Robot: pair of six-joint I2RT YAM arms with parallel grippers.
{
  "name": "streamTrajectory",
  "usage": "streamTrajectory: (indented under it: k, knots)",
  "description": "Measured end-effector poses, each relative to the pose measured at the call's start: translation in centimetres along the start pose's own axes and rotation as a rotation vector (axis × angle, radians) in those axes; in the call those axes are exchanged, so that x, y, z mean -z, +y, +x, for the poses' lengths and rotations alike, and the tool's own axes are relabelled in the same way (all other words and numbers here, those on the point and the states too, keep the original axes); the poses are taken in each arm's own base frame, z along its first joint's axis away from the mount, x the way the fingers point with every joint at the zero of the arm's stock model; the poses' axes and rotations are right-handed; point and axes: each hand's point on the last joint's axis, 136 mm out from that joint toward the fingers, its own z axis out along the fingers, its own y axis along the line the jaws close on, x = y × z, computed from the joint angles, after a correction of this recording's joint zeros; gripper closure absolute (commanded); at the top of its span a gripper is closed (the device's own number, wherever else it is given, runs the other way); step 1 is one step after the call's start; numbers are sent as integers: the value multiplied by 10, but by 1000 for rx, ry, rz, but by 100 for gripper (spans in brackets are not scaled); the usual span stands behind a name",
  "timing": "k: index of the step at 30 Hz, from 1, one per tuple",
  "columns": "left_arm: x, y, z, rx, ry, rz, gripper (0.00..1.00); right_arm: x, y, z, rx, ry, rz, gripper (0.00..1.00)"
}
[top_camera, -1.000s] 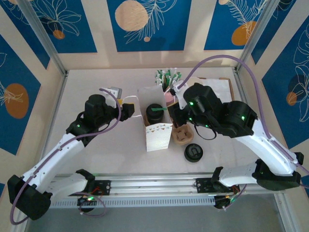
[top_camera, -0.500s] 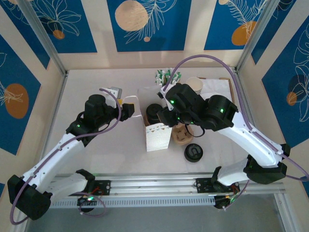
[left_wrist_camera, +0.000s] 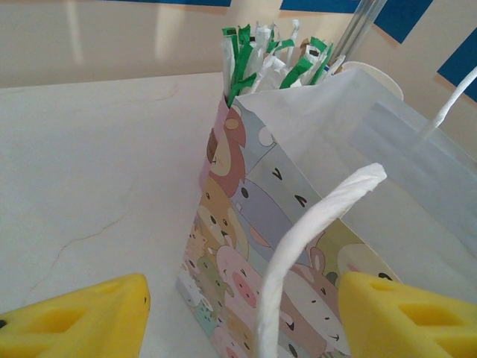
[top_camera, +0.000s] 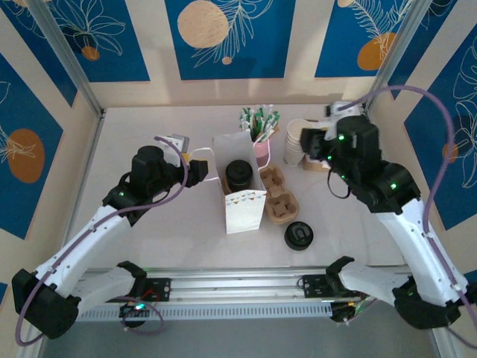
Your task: Pack the takeout coffee
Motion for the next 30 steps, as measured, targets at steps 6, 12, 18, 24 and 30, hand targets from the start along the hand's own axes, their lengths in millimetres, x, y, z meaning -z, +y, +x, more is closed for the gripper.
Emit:
streamTrajectory:
  k: [6, 12, 18, 24, 30]
  knots:
    - [-1, 0, 1, 1, 6, -1, 32, -46, -94, 0, -254, 9, 177, 36]
    - [-1, 0, 1, 1, 5, 0, 32, -136, -154, 67, -459, 242, 240, 30]
    - [1, -1, 0, 0, 1, 1, 32, -183, -188, 139, -640, 446, 316, 31]
    - [1, -1, 0, 0, 1, 1, 32, -182, -206, 174, -815, 482, 356, 32]
    - [1, -1, 0, -1, 1, 1, 32, -194, -212, 204, -925, 526, 368, 40]
